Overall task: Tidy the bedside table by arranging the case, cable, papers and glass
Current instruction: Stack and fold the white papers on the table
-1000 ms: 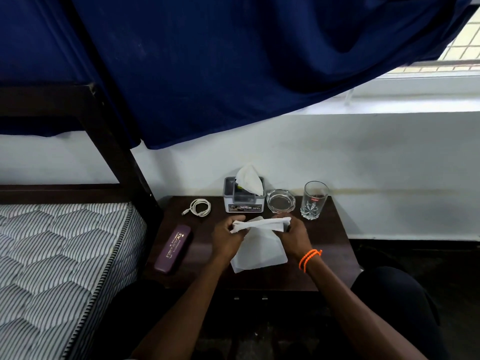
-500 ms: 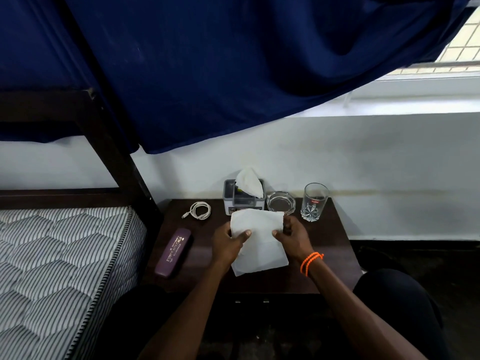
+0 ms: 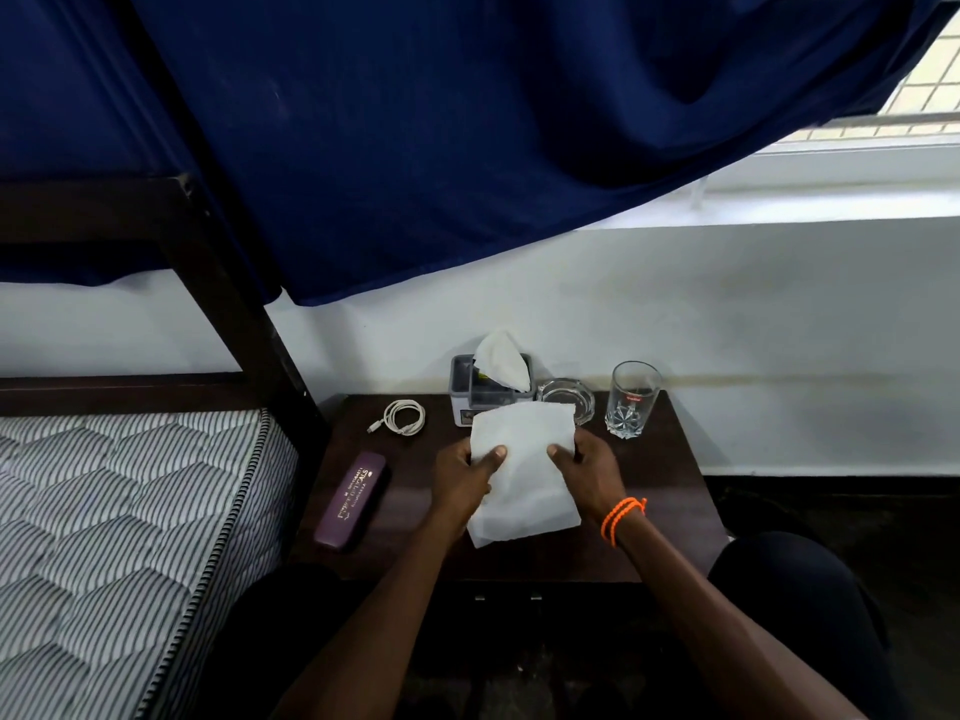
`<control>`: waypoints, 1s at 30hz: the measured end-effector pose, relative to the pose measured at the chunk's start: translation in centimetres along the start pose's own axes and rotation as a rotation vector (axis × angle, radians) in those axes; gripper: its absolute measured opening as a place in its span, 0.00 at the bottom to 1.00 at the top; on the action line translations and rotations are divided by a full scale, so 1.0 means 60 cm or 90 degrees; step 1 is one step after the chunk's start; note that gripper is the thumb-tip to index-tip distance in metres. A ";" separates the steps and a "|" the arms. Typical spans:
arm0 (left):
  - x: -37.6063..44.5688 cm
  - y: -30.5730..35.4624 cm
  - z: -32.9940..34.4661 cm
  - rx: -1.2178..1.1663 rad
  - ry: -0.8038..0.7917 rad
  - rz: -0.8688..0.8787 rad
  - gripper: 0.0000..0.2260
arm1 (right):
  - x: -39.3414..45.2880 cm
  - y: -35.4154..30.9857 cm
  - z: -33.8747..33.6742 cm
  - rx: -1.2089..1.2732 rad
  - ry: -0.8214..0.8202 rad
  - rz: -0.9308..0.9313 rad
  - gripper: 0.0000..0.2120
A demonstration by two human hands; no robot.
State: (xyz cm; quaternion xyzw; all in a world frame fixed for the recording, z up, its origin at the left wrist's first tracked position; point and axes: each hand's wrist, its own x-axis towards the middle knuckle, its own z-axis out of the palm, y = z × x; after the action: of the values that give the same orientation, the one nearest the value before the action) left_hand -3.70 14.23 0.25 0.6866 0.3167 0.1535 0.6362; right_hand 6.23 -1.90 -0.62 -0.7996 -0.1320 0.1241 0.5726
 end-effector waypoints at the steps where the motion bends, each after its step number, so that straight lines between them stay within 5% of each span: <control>1: 0.001 0.004 -0.001 0.001 -0.006 0.002 0.04 | 0.001 -0.003 -0.003 0.008 0.015 0.010 0.06; 7: 0.017 -0.019 -0.017 0.040 0.071 -0.149 0.09 | 0.011 0.014 -0.024 -0.081 0.012 0.125 0.05; 13: 0.011 -0.041 -0.044 0.325 0.107 -0.142 0.19 | 0.005 0.032 -0.019 -0.126 0.005 0.152 0.07; 20: 0.009 -0.043 -0.033 0.288 0.088 -0.134 0.20 | -0.001 0.026 0.008 -0.140 -0.006 0.141 0.04; 30: 0.006 -0.032 -0.014 0.030 0.048 -0.204 0.28 | -0.004 0.030 0.020 -0.193 -0.019 0.127 0.06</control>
State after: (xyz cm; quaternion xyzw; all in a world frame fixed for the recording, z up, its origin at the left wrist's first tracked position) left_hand -4.41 15.07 -1.53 0.6356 0.4494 0.0679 0.6241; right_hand 5.67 -1.46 -2.67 -0.8837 -0.0777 0.1711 0.4286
